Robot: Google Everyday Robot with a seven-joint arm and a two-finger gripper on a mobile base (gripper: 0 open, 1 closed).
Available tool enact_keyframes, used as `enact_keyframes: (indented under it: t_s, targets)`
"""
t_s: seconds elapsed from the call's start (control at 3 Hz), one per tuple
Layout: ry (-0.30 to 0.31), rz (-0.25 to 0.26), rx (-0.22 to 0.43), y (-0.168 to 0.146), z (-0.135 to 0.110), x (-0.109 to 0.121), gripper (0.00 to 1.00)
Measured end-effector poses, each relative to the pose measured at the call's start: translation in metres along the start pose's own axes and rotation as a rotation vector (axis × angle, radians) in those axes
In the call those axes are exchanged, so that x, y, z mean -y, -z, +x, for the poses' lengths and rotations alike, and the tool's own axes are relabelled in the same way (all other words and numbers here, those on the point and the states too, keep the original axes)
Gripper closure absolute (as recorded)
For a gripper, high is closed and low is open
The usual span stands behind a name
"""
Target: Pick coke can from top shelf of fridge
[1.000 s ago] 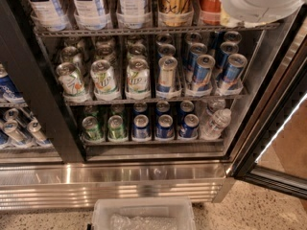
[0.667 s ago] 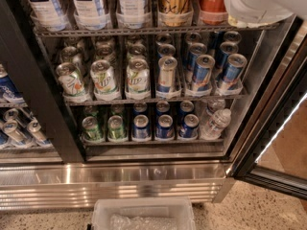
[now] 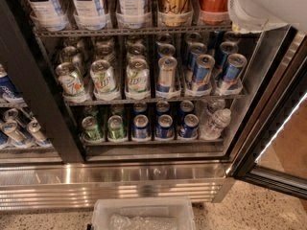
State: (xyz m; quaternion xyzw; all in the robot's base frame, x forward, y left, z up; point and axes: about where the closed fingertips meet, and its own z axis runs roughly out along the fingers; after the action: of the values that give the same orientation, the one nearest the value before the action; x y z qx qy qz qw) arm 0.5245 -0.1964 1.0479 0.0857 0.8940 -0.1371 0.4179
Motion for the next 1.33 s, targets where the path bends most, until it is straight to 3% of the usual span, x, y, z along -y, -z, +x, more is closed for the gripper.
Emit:
enact_keyframes:
  t_s: [0.33,0.67,1.33]
  targets:
    - [0.051,-0.028,0.052,0.016,-0.004,0.001,0.28]
    - [0.065,-0.052,0.104,0.027,-0.018,-0.005,0.05]
    - [0.062,-0.060,0.147,0.053,-0.028,-0.007,0.00]
